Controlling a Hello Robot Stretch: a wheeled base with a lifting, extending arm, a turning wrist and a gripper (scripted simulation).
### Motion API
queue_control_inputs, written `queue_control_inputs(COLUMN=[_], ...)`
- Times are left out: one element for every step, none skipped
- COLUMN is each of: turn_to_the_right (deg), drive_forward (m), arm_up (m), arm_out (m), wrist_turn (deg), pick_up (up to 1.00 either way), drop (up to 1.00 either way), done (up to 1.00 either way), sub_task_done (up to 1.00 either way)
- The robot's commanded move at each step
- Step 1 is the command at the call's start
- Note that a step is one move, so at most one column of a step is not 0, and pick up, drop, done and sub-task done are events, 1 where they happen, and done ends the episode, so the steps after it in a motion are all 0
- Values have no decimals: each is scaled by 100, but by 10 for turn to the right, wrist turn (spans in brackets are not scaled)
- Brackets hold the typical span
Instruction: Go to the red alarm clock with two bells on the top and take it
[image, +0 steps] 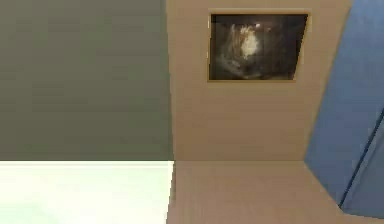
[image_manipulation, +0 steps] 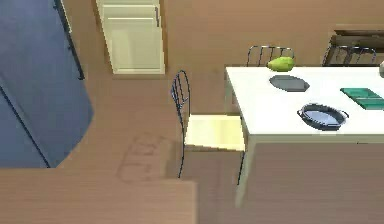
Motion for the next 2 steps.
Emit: queue_control_inputs(turn_to_the_right=[-450,-450], drive_forward=[0,0], arm_up=[0,0], arm_out=[0,0], wrist_turn=[0,0], pick_up=[0,0], drop=[0,0], done=[0,0], sub_task_done=[0,0])
